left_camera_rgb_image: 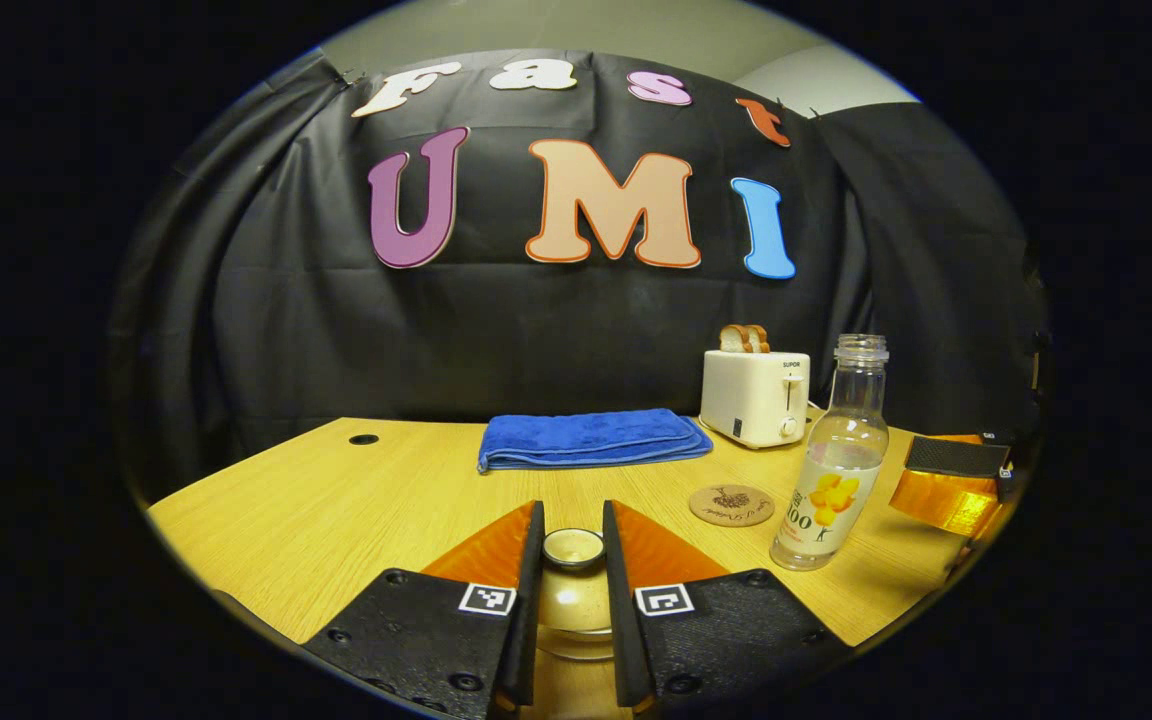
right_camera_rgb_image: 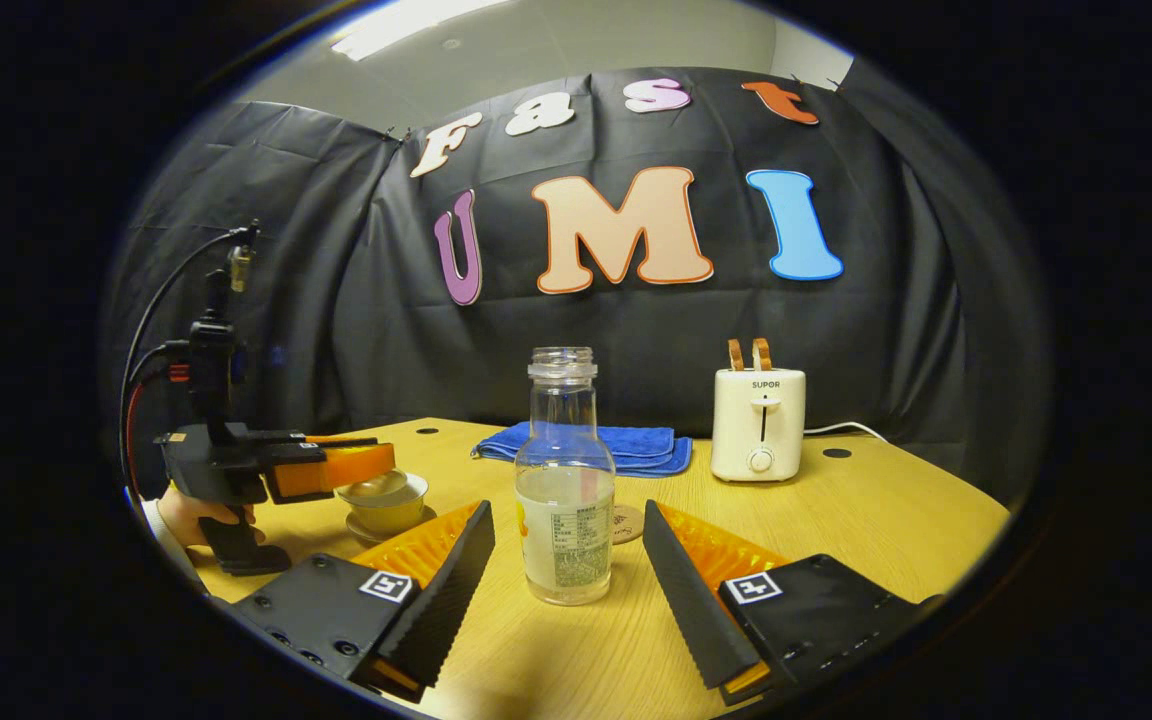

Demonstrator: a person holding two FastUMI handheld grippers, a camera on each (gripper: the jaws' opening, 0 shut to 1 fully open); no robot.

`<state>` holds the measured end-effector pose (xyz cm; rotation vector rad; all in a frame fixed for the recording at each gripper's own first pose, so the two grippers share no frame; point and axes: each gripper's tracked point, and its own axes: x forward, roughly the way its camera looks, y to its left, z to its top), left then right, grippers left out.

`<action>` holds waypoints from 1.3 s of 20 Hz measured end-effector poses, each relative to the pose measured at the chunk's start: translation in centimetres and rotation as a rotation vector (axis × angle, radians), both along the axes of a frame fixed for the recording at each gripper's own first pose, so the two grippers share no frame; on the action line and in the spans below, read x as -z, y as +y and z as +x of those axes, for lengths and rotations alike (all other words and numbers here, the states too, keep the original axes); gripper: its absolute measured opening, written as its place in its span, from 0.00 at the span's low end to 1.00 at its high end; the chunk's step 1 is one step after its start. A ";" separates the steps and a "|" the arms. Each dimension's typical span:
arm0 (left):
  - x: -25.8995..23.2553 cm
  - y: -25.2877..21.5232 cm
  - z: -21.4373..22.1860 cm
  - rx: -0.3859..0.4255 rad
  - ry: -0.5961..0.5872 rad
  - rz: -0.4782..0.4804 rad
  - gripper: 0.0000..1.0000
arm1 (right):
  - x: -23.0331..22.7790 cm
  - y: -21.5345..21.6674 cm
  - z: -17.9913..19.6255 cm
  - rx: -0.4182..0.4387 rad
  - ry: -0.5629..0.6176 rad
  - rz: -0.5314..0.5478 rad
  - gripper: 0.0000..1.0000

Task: Open the teacup lid with one hand, grasp the water bottle and pour water into the teacup with the other hand; after pouring, place the water bottle on the coaster and then close the teacup lid.

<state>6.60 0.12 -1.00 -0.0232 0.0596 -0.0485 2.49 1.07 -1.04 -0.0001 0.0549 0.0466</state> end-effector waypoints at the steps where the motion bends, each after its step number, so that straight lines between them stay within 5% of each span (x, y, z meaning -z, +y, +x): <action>1: -0.1 0.3 -0.2 -0.006 -0.005 0.002 0.29 | 0.4 0.0 0.4 0.000 0.016 -0.001 0.96; 12: -0.6 6.6 -2.4 -0.107 -0.050 0.009 0.29 | 2.3 1.0 4.2 0.030 0.135 -0.025 0.92; 16: -0.7 8.8 -3.1 -0.140 -0.056 0.016 0.29 | 2.8 1.2 5.0 0.047 0.160 -0.037 1.00; 26: -0.8 10.9 -3.9 -0.142 -0.059 0.020 0.28 | 3.2 3.4 6.6 0.064 0.189 -0.146 0.90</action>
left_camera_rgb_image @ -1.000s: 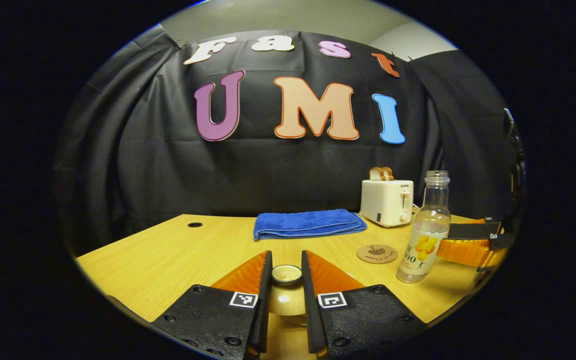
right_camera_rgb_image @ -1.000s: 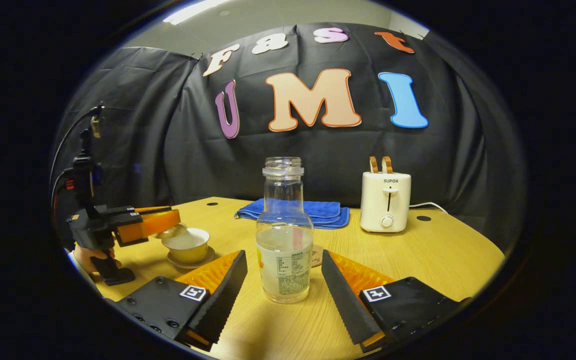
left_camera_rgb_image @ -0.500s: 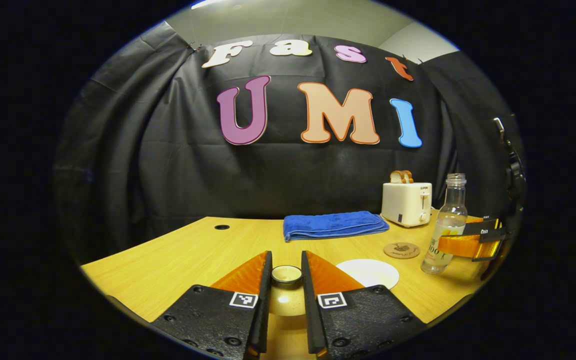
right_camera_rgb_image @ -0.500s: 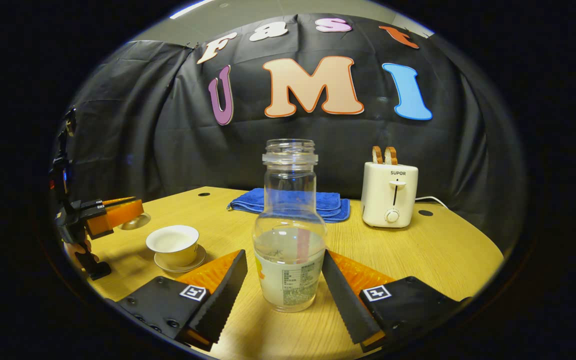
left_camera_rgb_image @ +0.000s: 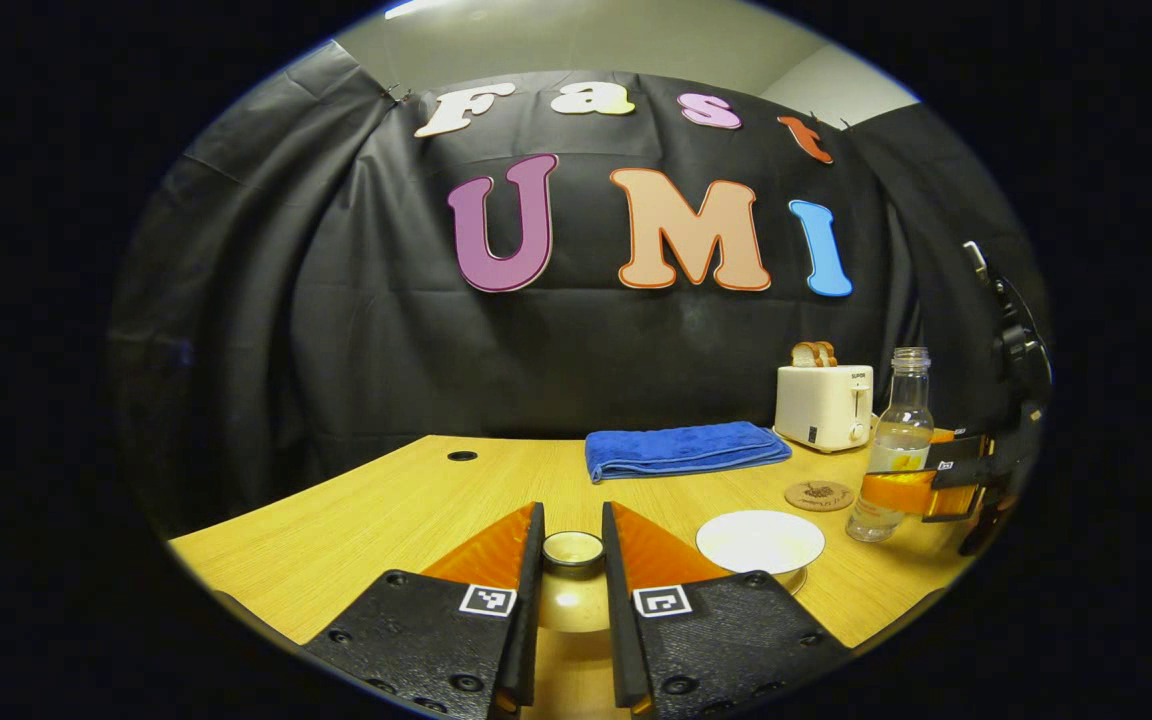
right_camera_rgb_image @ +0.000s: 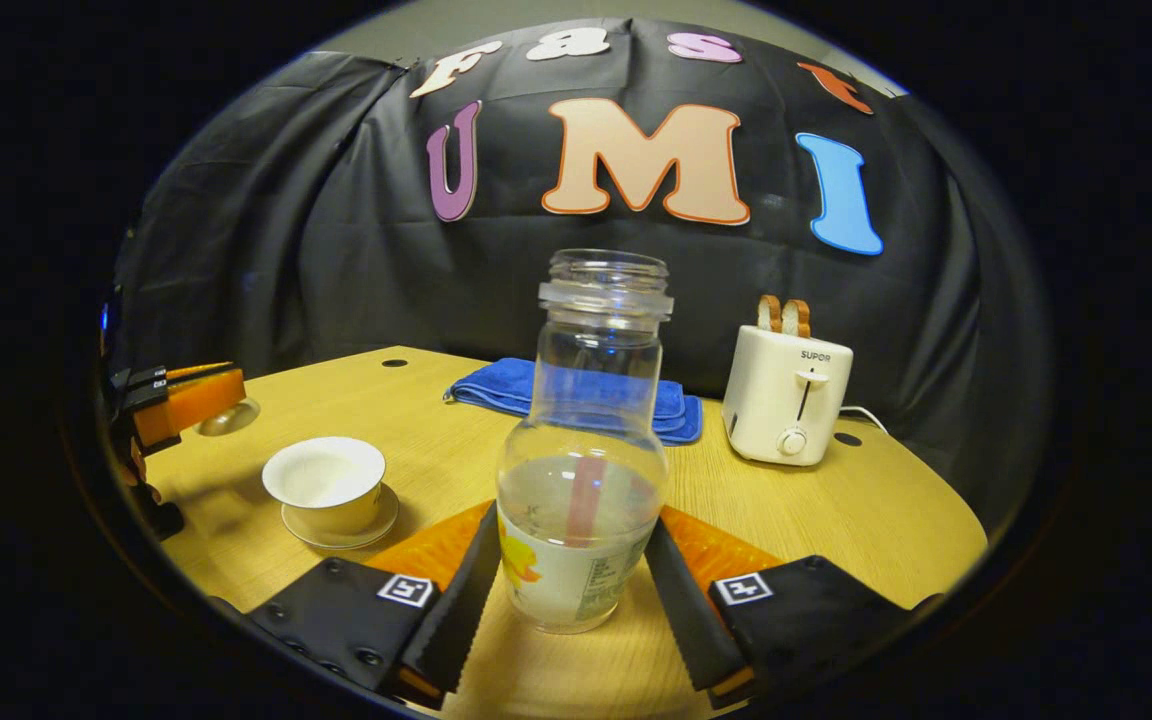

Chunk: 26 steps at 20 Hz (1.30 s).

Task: Open the teacup lid with one hand, grasp the water bottle and pour water into the teacup with the other hand; after pouring, place the water bottle on the coaster and then close the teacup lid.

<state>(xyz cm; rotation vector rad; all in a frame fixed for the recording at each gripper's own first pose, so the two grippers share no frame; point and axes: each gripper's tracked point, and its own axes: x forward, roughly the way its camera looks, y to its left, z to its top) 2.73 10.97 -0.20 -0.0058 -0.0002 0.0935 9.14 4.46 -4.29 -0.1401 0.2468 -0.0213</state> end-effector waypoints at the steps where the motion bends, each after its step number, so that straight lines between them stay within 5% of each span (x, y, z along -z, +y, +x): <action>1: 0.0 0.3 -0.1 -0.004 0.001 -0.001 0.28 | 0.0 0.3 0.4 -0.006 -0.006 -0.014 0.86; 7: 0.2 0.8 0.0 -0.008 0.004 -0.001 0.28 | -0.5 1.6 0.6 -0.018 -0.041 -0.216 0.82; 26: 0.0 2.2 -0.3 -0.034 0.006 -0.003 0.28 | -1.6 3.3 2.0 -0.136 -0.059 -1.088 0.80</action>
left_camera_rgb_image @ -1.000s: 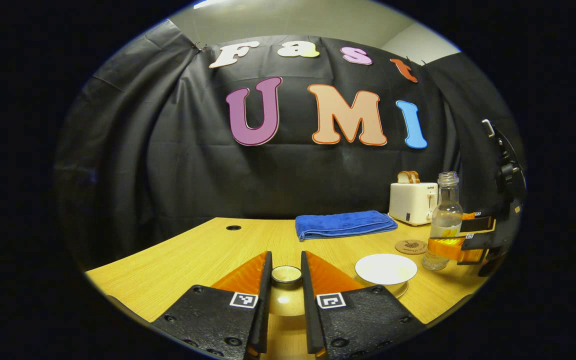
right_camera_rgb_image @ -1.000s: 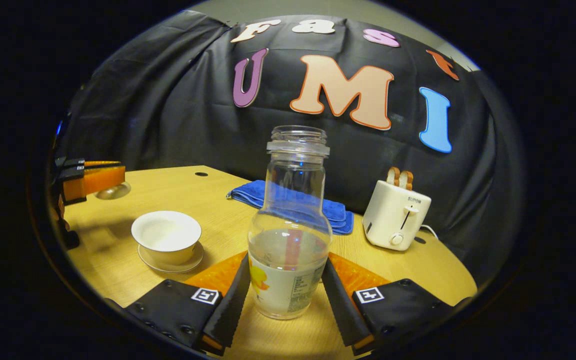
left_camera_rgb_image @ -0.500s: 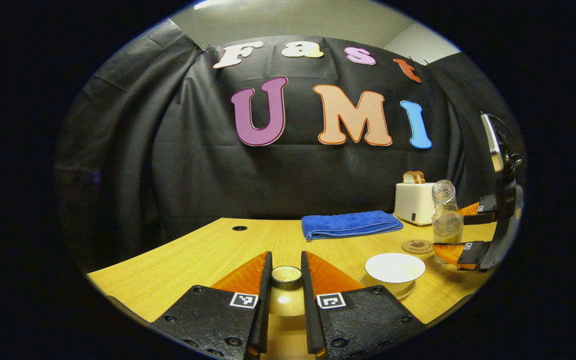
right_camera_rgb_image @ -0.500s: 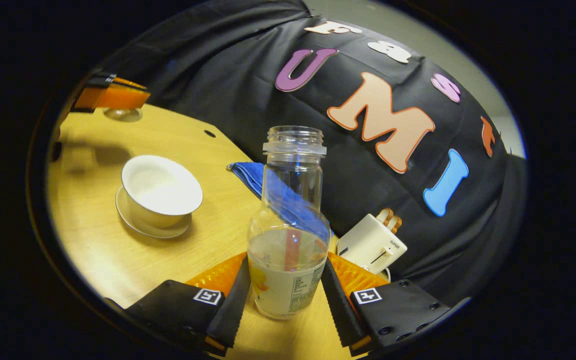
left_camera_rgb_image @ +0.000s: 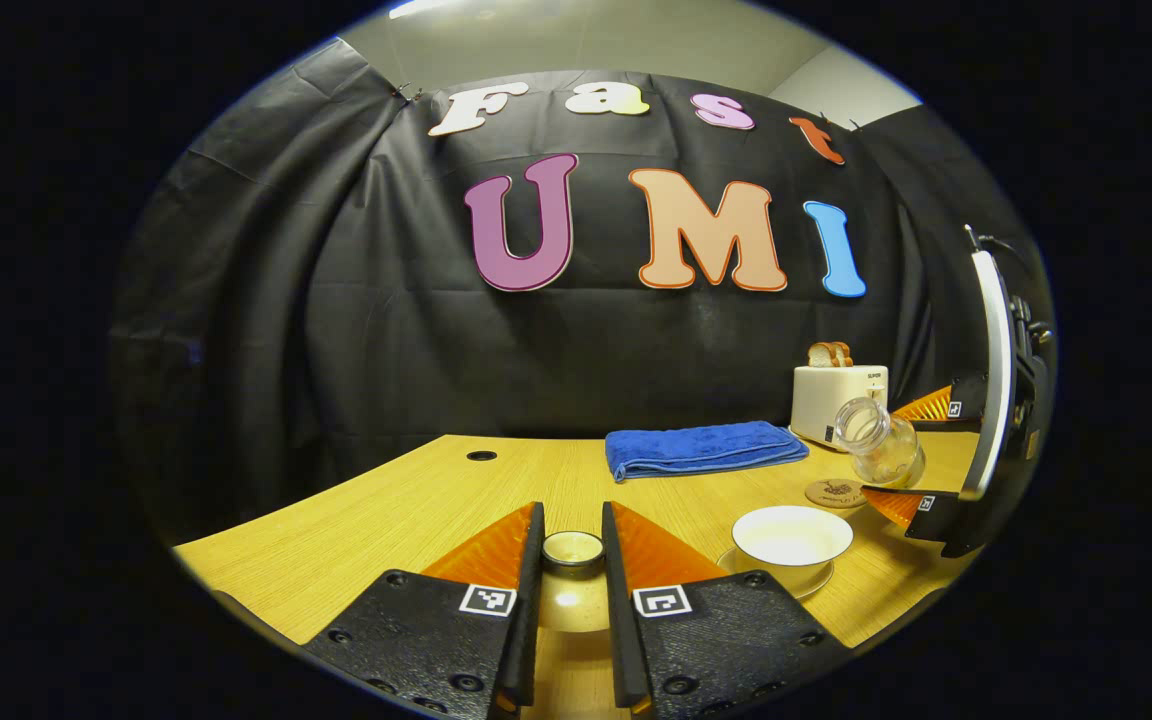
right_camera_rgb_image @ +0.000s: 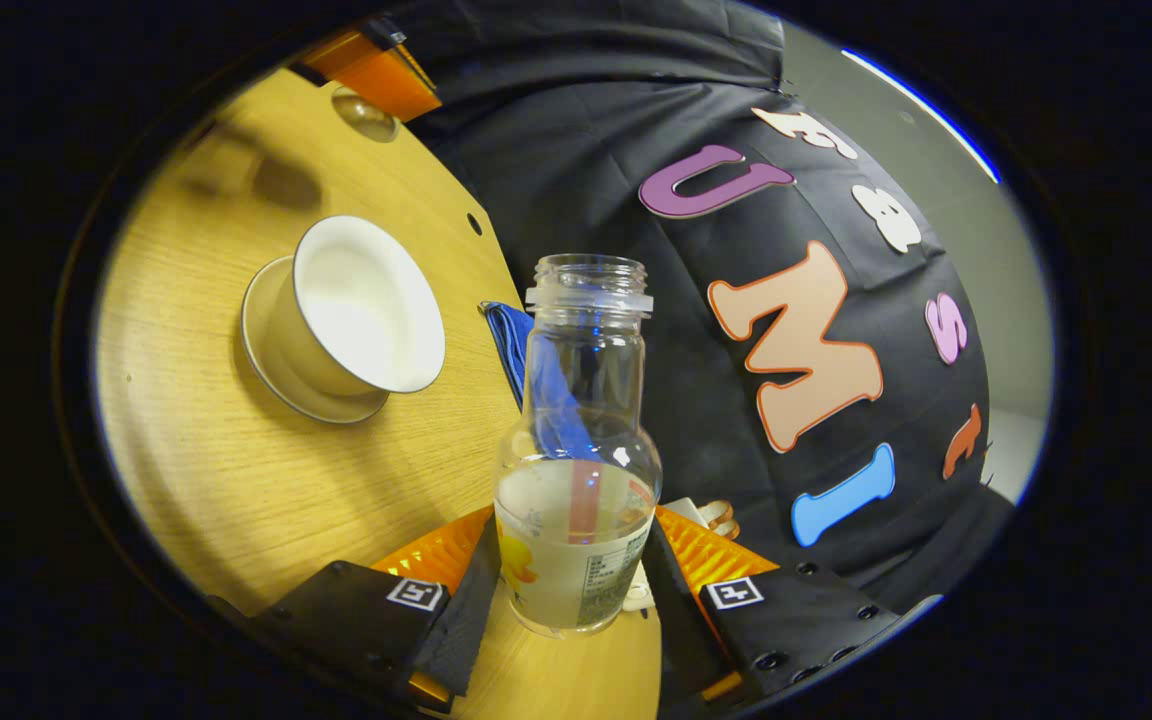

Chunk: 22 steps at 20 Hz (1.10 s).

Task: Open the teacup lid with one hand, grasp the water bottle and pour water into the teacup with the other hand; after pouring, place the water bottle on the coaster and then close the teacup lid.

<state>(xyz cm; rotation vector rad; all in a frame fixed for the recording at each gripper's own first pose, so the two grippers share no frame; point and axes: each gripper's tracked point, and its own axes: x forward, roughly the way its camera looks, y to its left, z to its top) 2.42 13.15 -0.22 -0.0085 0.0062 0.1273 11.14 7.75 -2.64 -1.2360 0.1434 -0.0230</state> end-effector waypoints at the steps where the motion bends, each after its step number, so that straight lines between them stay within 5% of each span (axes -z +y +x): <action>1: 0.0 0.0 0.0 -0.001 0.000 0.000 0.29 | 0.1 0.1 0.1 -0.003 0.004 -0.031 0.79; 22: 0.0 0.0 0.0 -0.001 0.001 -0.001 0.28 | -4.4 0.4 0.8 -0.120 -0.048 -0.591 0.79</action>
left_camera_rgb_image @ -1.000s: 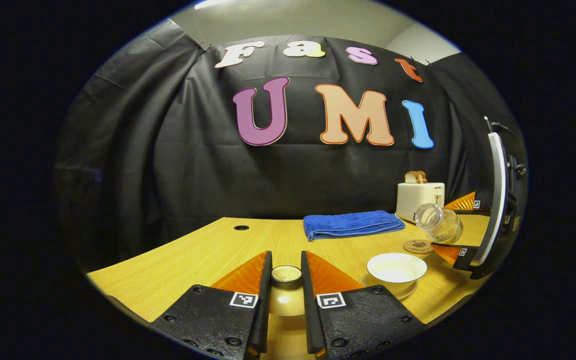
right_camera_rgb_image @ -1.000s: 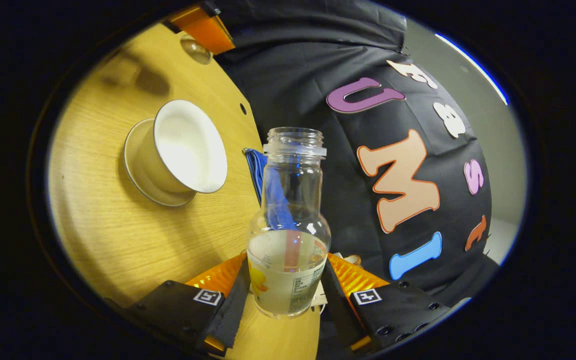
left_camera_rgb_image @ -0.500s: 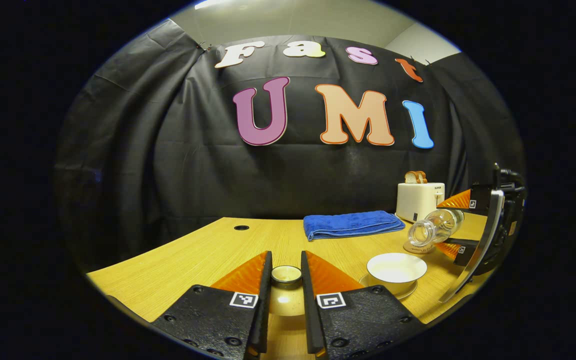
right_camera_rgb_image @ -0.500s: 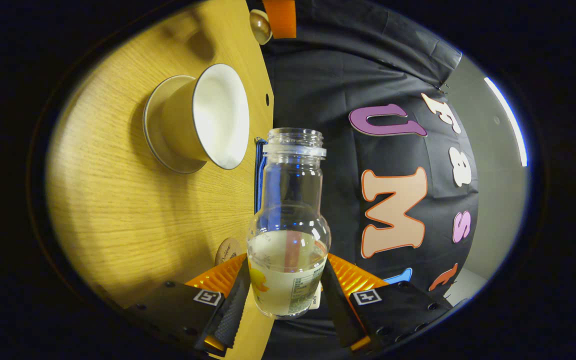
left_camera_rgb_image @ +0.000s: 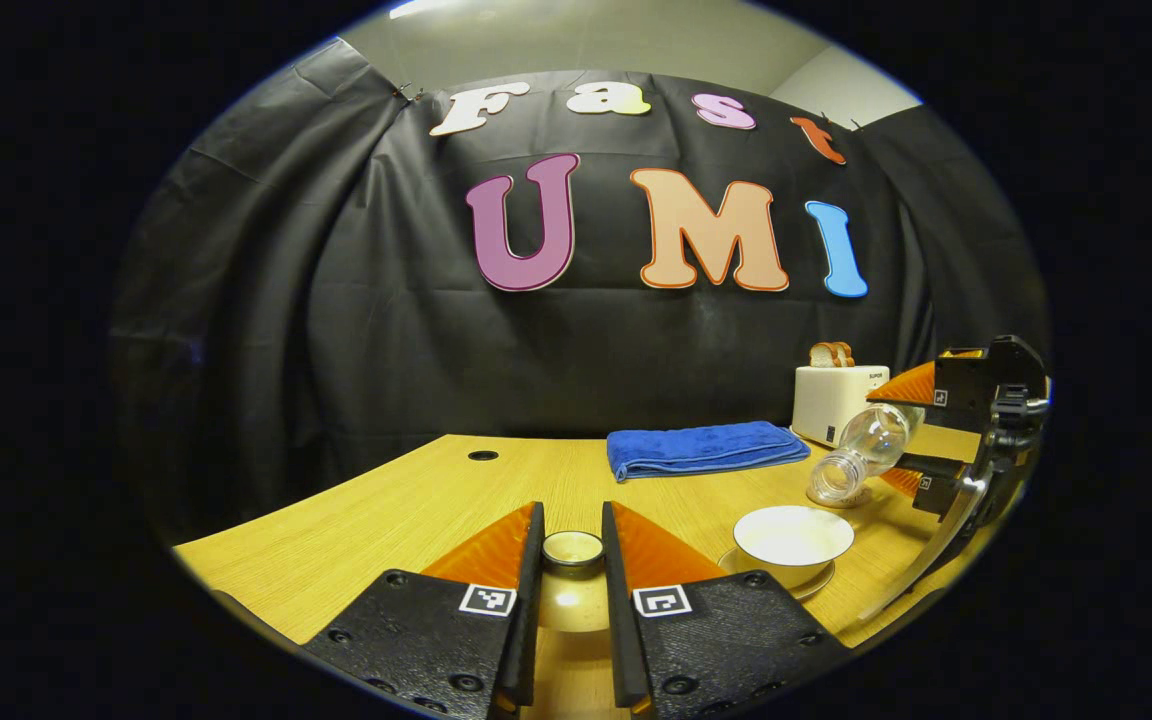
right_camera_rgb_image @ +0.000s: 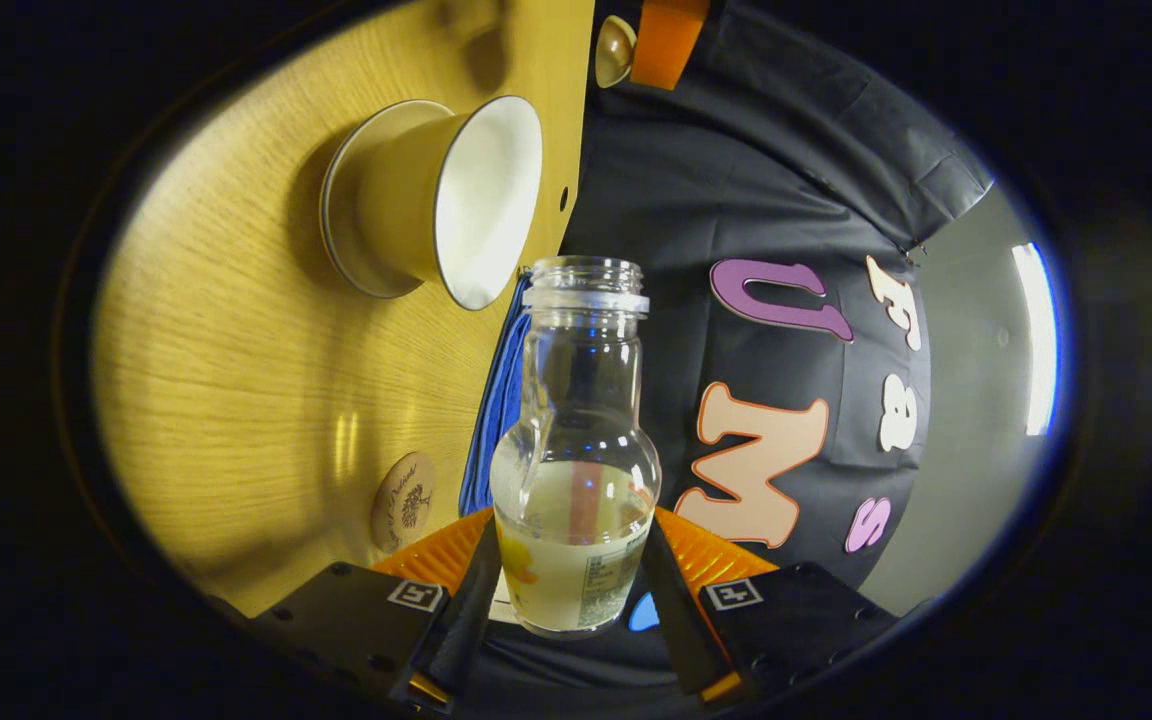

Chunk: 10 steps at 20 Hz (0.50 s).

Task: Open the teacup lid with one hand, grasp the water bottle and pour water into the teacup with the other hand; after pouring, place the water bottle on the coaster and then close the teacup lid.

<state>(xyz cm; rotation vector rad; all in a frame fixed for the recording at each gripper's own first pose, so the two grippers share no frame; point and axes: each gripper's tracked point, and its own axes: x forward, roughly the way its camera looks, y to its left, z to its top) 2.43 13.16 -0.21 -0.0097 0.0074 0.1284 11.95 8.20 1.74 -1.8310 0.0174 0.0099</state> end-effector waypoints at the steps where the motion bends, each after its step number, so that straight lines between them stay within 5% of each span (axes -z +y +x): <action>1: 0.0 0.0 0.0 0.000 0.000 0.000 0.28 | 0.0 0.1 0.0 -0.003 0.001 -0.013 0.78; 10: -0.1 0.0 -0.1 0.000 0.002 -0.001 0.27 | -1.4 0.5 0.2 -0.039 -0.043 -0.110 0.79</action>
